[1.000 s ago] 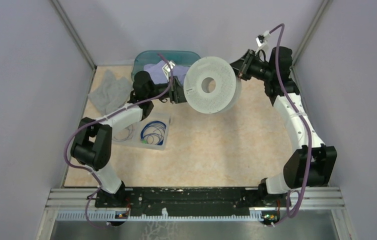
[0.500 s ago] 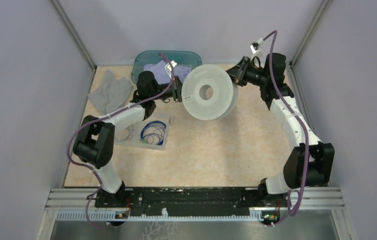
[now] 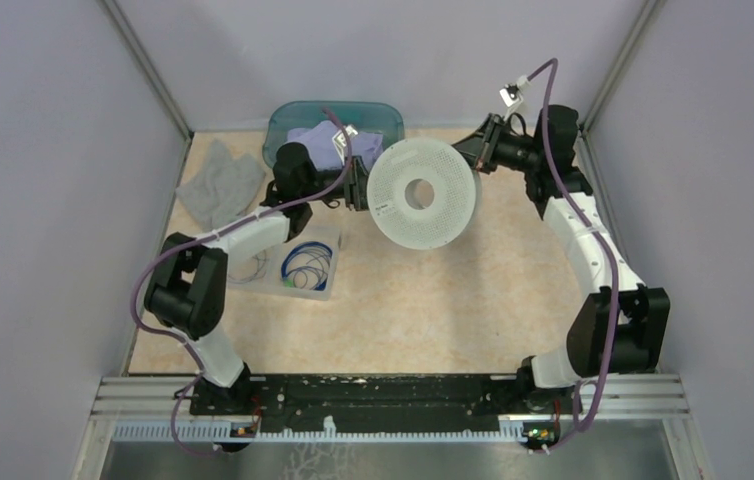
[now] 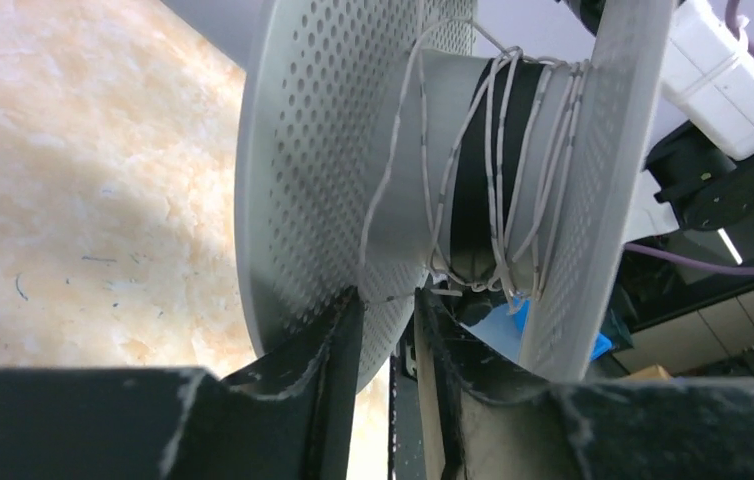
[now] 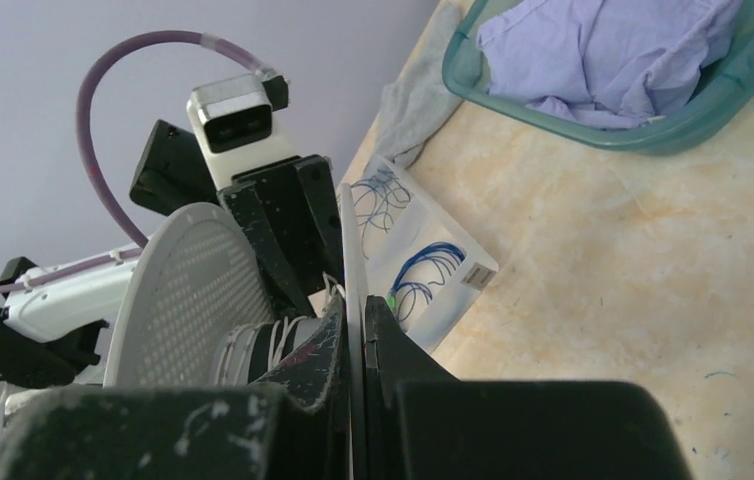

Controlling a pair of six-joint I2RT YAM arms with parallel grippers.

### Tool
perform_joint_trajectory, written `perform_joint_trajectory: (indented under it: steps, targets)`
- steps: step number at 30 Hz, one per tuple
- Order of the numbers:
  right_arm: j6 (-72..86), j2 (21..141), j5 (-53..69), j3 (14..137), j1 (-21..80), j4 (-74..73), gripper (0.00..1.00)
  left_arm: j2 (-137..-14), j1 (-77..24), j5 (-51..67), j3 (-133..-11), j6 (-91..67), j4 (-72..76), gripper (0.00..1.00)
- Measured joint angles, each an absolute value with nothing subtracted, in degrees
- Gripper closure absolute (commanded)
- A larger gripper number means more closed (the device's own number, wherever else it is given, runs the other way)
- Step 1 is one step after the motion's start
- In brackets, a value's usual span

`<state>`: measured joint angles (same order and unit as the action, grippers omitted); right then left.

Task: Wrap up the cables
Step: Wrap the cable around the cable reel, then place the cable reel at the center of the board.

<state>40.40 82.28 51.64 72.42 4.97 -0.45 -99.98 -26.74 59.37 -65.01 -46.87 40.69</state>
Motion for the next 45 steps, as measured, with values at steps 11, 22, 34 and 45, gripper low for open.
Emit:
perform_joint_trajectory:
  steps: [11, 22, 34, 45]
  targets:
    - [40.8, 82.3, 48.4, 72.4, 0.5, 0.2, 1.00, -99.1, -24.2, 60.7, -62.4, -38.5, 37.0, 0.52]
    - [41.1, 82.3, 47.6, 72.4, -0.3, -0.4, 1.00, -97.5, -20.7, 60.9, -61.9, -33.8, 34.7, 0.46]
    - [39.7, 83.3, 44.1, 73.3, -0.6, -4.8, 1.00, -91.6, -17.4, 58.6, -62.1, -14.0, 16.0, 0.41]
    - [36.6, 88.4, 42.3, 68.8, 5.0, -2.9, 1.00, -86.1, -14.4, 52.0, -67.5, 3.8, -2.5, 0.35]
